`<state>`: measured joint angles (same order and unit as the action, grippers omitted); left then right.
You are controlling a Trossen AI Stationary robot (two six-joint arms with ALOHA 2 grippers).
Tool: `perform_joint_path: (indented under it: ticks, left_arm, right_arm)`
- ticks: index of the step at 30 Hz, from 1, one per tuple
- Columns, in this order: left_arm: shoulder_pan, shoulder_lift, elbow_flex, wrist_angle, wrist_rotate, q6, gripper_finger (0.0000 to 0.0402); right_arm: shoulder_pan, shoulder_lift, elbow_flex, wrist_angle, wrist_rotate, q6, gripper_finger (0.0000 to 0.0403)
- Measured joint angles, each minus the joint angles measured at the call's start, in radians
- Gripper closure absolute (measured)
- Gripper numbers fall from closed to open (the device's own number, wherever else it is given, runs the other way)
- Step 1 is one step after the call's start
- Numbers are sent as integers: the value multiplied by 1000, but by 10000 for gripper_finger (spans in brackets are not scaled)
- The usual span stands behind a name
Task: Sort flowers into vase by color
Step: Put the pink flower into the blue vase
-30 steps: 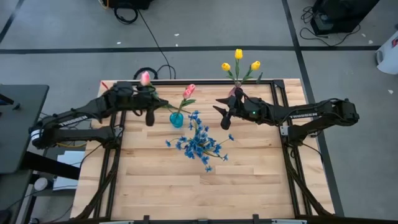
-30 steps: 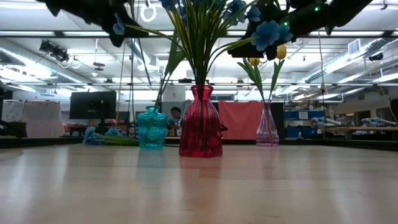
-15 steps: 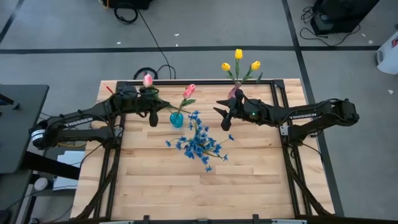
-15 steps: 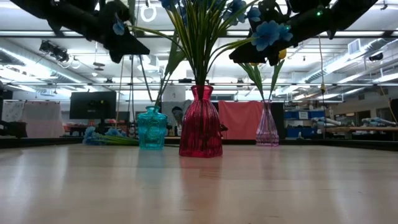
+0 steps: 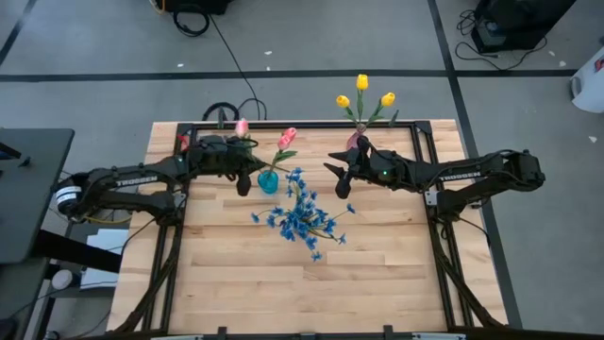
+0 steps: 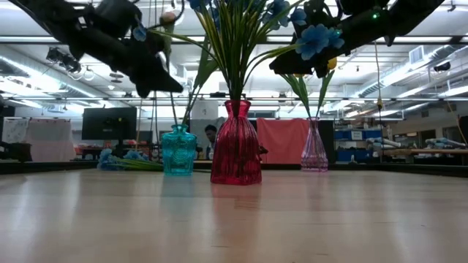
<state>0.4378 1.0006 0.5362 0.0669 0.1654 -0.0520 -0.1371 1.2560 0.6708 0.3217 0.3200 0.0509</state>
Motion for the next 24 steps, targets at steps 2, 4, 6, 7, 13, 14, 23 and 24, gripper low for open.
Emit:
perform_joint_path:
  ticks: [2, 4, 6, 7, 13, 14, 23, 24]
  left_arm:
    - [-3, 36, 0, 14, 23, 14, 392]
    - [-13, 73, 0, 29, 35, 26, 392]
    - [-26, 108, 0, 39, 41, 46, 392]
    - [-30, 123, 0, 45, 42, 51, 392]
    - [-46, 191, 0, 89, 45, 76, 392]
    - [-46, 196, 1, 95, 45, 76, 392]
    - [-47, 189, 0, 54, -2, 52, 336]
    - [-47, 187, 0, 53, -7, 57, 323]
  right_arm:
    - [0, 0, 0, -4, -7, 0, 238]
    - [0, 0, 0, -9, -7, 0, 238]
    - [0, 0, 0, -10, -7, 0, 238]
    - [0, 0, 0, -10, -7, 0, 238]
    - [0, 0, 0, -27, -8, 0, 238]
    - [0, 0, 0, -31, -8, 3, 238]
    - [0, 0, 0, -39, -8, 14, 238]
    - [0, 0, 0, -39, -8, 18, 238]
